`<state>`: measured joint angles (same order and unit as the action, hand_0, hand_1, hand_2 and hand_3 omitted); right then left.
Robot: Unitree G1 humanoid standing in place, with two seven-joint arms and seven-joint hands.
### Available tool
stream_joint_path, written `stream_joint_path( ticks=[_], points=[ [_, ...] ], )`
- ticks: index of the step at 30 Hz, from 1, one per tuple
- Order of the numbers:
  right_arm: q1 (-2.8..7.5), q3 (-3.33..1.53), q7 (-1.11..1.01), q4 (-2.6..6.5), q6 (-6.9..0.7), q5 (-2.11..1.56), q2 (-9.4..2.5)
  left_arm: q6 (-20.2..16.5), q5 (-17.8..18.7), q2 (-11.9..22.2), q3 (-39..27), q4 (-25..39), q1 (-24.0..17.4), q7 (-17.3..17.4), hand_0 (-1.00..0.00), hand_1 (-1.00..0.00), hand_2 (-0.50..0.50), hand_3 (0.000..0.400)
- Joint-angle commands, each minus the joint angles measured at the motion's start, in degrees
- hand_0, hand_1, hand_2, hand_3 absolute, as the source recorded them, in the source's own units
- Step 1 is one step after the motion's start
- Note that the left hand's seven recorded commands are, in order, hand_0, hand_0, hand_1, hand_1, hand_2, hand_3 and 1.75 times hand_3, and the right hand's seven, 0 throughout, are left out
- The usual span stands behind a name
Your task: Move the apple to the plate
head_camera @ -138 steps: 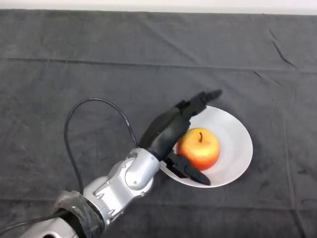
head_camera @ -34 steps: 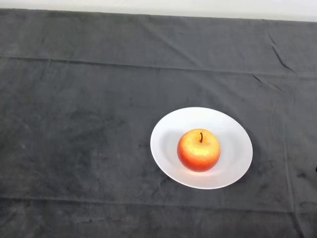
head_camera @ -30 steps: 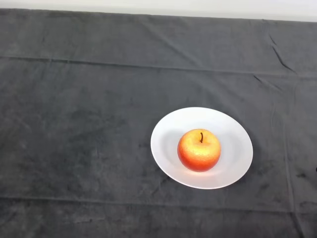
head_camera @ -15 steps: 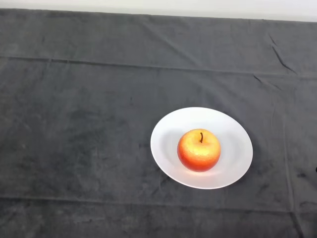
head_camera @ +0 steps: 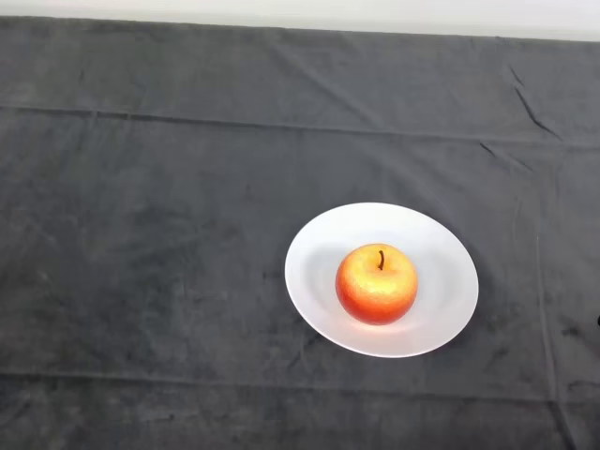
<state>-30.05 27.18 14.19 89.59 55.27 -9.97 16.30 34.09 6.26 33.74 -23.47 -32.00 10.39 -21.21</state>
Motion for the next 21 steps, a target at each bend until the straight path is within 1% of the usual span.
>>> stream_joint_path(
  ticks=[1, 5, 11, 16, 21],
  points=[
    [5.09, 0.55, -0.46, 4.48, -4.56, -1.35, -4.72, 0.4, -1.0, -1.2, -1.8, -0.5, 2.0, 0.2, 0.00, 0.00, 0.00, 0.000],
    [5.18, 0.54, -0.49, 4.46, -4.49, -1.37, -4.73, 0.3, -1.2, -1.3, -1.9, -0.6, 2.2, 0.2, 0.00, 0.00, 0.00, 0.000],
    [5.35, 0.44, -0.44, 4.38, -4.34, -1.33, -4.68, 0.1, -1.4, -1.5, -2.2, -0.3, 2.2, 0.3, 0.00, 0.00, 0.00, 0.000],
    [5.42, 0.32, -0.29, 4.27, -4.29, -1.29, -4.68, -0.1, -1.6, -1.7, -2.3, 0.0, 2.2, 0.4, 0.00, 0.00, 0.00, 0.000],
    [5.56, 0.25, -0.27, 4.11, -4.29, -1.31, -4.66, 0.0, -1.8, -1.8, -2.5, 0.0, 2.2, 0.5, 0.00, 0.00, 0.00, 0.000]
  ],
)
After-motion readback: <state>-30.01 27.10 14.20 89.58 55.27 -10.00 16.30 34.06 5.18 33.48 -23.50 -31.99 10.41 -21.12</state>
